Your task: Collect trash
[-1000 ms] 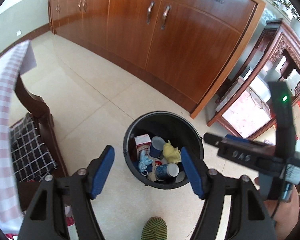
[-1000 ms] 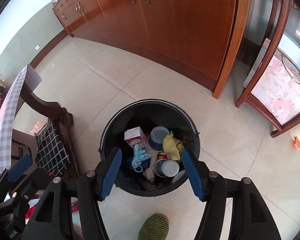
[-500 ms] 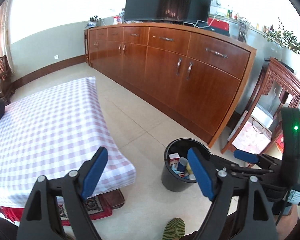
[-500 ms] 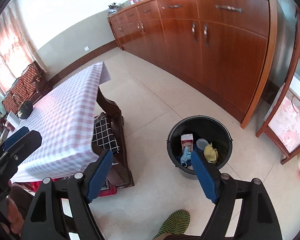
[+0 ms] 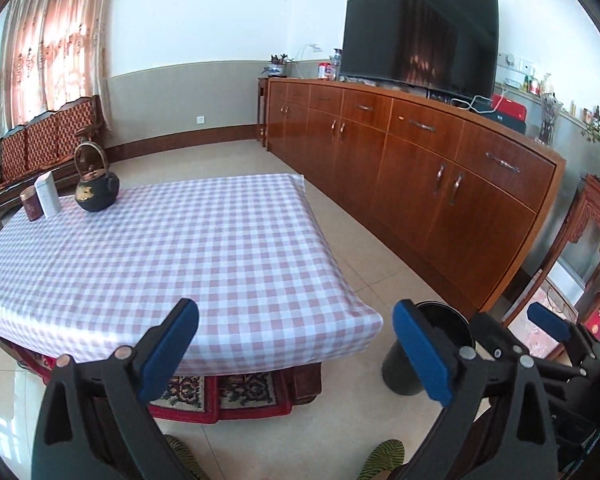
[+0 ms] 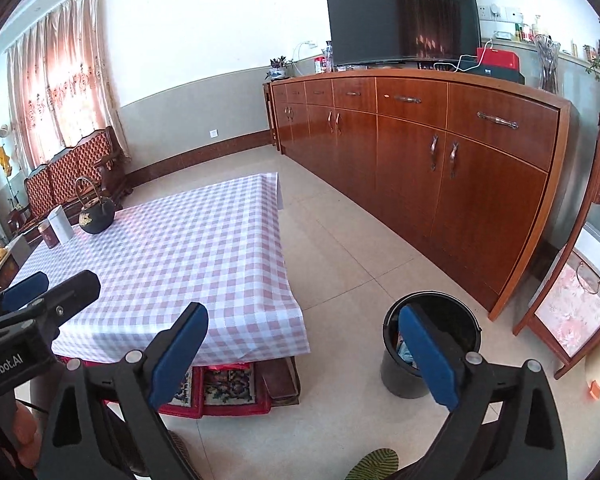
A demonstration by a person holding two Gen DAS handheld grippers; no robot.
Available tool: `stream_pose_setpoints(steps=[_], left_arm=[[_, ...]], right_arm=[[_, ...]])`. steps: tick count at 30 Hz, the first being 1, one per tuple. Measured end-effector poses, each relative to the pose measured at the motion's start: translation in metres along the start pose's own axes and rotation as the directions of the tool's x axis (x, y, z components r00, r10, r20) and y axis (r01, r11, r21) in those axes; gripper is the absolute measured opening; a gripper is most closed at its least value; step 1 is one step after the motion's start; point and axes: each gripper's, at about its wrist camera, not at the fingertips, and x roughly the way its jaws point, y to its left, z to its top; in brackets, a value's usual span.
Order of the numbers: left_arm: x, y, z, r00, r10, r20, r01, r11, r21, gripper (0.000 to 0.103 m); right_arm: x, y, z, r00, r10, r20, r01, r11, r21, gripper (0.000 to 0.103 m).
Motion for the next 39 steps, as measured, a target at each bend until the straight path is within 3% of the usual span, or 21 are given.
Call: stream_pose_setpoints(steps=[16,39], left_arm=[[-0.010,0.019,-0.007,0.998,0.061,0.018,-0.061,0.998,-0.032,0.099],[-0.010,0.017,-0.007,0.997,0.071,0.017,-0.071,0.997,-0.022,0.099]], right_arm=[[0.000,0.002,0.008,0.999,0.048,0.012,-0.048,0.999,0.024,0.098],[-0.002,-0.004,0.010,0.999,0.022,0.025,-0.022,0.999,0.028,0.098]])
